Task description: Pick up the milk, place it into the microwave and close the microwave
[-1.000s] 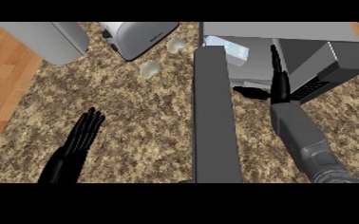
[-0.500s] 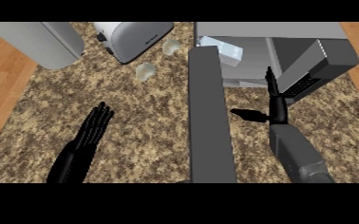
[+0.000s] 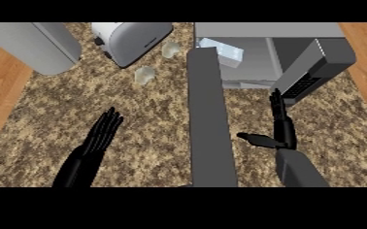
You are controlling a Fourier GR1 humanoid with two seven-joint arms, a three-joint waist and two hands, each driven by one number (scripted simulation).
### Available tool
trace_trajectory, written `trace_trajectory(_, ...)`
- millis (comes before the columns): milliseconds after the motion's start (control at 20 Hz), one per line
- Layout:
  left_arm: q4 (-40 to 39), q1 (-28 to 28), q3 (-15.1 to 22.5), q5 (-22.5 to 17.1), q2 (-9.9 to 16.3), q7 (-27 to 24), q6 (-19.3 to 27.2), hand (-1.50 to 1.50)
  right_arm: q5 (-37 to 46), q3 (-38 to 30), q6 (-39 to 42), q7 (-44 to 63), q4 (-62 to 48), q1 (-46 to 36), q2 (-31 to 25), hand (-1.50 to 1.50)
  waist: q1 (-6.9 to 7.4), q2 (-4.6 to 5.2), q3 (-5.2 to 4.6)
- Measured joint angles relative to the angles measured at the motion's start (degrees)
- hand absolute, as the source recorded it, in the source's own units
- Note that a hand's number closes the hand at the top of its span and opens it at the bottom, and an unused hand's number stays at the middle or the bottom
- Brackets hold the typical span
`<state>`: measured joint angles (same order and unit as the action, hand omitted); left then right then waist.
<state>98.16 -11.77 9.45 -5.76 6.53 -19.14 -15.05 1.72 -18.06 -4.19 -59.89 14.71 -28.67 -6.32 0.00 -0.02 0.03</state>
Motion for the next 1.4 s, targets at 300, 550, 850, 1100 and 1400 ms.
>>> trace_trajectory(300,-1.7,1.3,2.7,2.8,1.0,1.7,-1.6,1.50,-1.9,1.2,7.6,-0.6,7.1,7.6,0.4,-1.50,-0.89,-0.29,-0.07)
trace_trajectory(550,-5.0,3.4,4.6,7.6,1.6,1.3,-1.3,1.50,-3.4,3.1,10.5,0.5,16.8,15.1,1.1,-1.50,-1.28,-0.35,-0.12)
trace_trajectory(850,-10.0,7.2,9.7,15.9,2.3,0.2,-1.3,1.50,-5.4,5.4,13.6,3.8,30.6,24.0,-0.7,-1.50,-1.77,-0.37,-0.17)
trace_trajectory(1100,-13.6,9.4,14.1,19.6,0.8,0.9,-2.3,1.50,-8.0,7.4,15.7,8.5,46.0,33.9,-0.5,-1.50,-1.59,-0.31,-0.18)
trace_trajectory(1400,-22.7,13.7,19.8,22.6,-4.1,-1.6,2.0,1.50,-11.4,8.3,19.3,13.4,62.1,44.3,-1.7,-1.50,-1.35,-0.13,-0.13)
